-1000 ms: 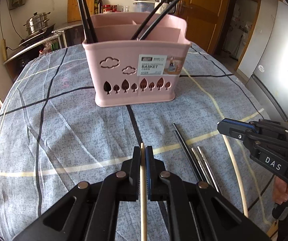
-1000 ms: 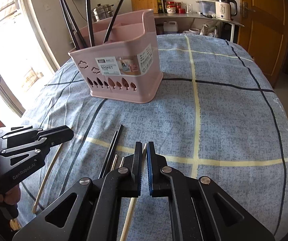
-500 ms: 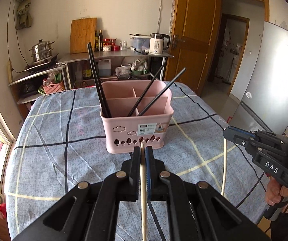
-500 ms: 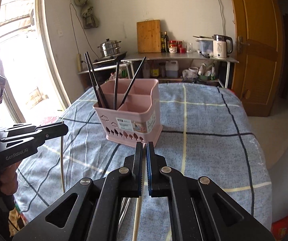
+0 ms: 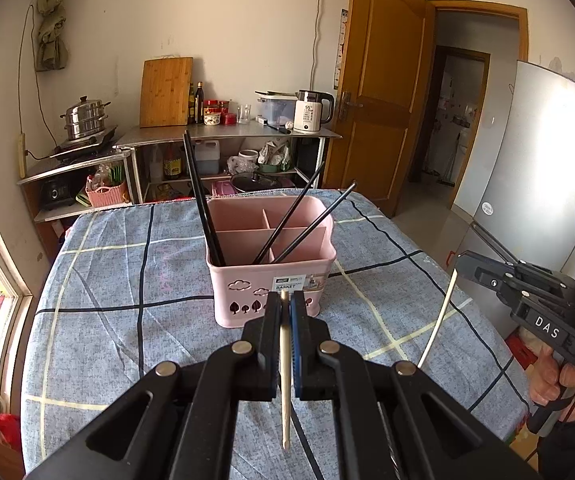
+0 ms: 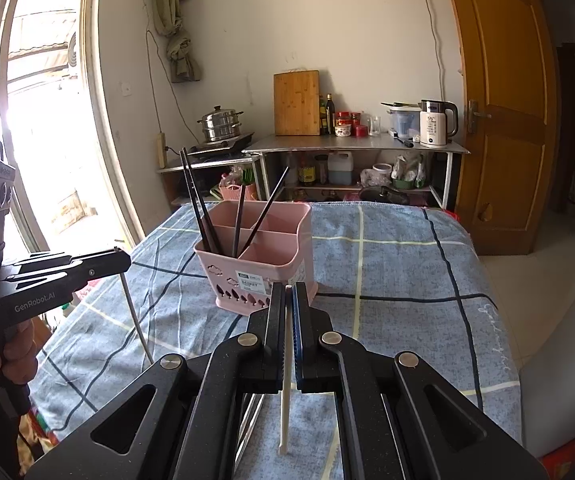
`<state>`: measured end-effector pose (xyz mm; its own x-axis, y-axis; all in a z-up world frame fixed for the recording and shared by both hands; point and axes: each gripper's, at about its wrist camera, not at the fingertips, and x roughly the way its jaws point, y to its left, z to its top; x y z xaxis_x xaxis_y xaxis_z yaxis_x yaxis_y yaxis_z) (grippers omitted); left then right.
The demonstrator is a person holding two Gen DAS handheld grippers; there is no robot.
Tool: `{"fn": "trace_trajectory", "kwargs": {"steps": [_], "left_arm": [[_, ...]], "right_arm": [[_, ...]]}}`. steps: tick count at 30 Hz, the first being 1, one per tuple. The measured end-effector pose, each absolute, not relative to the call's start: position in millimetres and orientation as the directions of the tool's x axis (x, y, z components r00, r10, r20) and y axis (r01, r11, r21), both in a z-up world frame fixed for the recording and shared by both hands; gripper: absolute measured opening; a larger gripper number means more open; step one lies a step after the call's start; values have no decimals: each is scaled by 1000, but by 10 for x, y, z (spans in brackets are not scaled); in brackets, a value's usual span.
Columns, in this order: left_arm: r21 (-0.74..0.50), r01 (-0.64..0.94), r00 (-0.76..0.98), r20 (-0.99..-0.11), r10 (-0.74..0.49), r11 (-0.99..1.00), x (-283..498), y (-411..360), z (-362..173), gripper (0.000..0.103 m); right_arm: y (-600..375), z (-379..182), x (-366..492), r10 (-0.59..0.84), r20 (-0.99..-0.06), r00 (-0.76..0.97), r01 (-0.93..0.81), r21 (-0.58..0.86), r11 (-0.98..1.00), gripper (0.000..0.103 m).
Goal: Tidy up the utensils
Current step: 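Close both grippers on their chopsticks and lift them upright, then carry both held chopsticks over the pink basket and lower them in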
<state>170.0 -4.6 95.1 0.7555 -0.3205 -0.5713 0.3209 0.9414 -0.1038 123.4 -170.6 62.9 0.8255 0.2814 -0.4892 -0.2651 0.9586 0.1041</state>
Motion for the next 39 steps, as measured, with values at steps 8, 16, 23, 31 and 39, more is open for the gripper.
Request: {"fn": "trace_trajectory", "kwargs": {"steps": [8, 16, 23, 31, 39], "left_arm": [[-113, 315, 745, -585, -319, 942, 1663, -12, 890, 5], [-110, 320, 741, -590, -321, 941, 1590, 1, 899, 5], [-110, 323, 755, -569, -326, 940, 1633, 58, 1068, 5], [-111, 325, 781, -528, -333, 939, 1823, 154, 1386, 5], [-114, 317, 806, -490, -331, 942, 2127, 242, 1685, 5]], "right_arm": [[-1723, 626, 1187, 284, -488, 826, -269, 102, 958, 3], [-1703, 667, 1114, 287, -484, 827, -279, 91, 956, 3], [-1672, 840, 1133, 298, -450, 842, -289, 89, 953, 3], [-1476, 1074, 1311, 341, -403, 849, -335, 87, 938, 3], [-1198, 1329, 1608, 402, -350, 846, -397, 89, 913, 3]]}}
